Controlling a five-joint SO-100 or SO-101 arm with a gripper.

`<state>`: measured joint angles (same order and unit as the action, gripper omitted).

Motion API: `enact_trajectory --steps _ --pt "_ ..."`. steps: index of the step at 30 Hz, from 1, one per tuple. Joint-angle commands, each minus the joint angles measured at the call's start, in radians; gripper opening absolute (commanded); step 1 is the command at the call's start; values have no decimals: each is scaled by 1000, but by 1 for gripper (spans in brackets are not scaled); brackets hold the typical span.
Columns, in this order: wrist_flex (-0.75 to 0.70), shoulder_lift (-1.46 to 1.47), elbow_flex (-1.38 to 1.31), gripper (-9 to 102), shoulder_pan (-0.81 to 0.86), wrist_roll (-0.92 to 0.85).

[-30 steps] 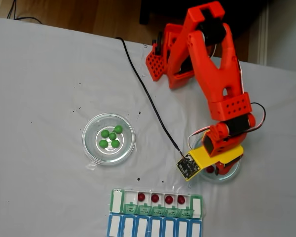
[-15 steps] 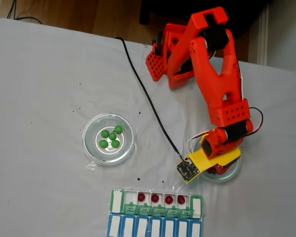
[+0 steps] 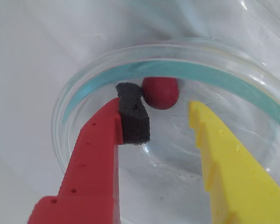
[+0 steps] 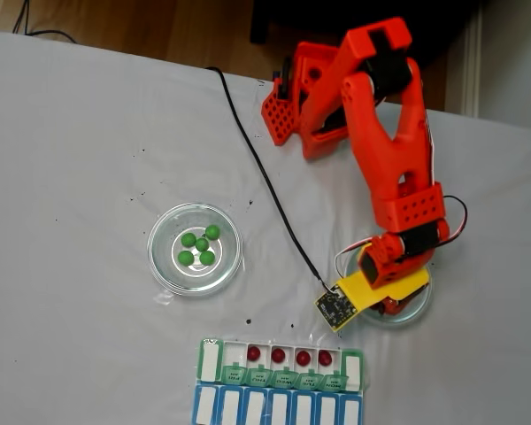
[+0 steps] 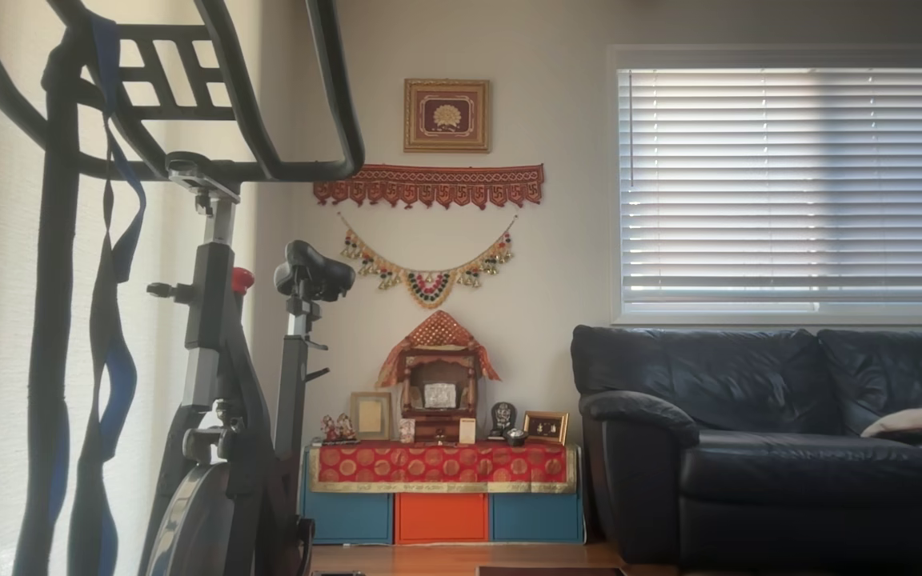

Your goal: Sort medicines into box.

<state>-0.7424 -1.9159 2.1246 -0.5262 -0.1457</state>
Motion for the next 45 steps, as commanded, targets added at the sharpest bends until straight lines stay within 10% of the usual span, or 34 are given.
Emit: enact_trajectory --steps 1,45 --pt "14 -14 -26 17 5 -17" --pt "43 14 -18 13 17 -41"
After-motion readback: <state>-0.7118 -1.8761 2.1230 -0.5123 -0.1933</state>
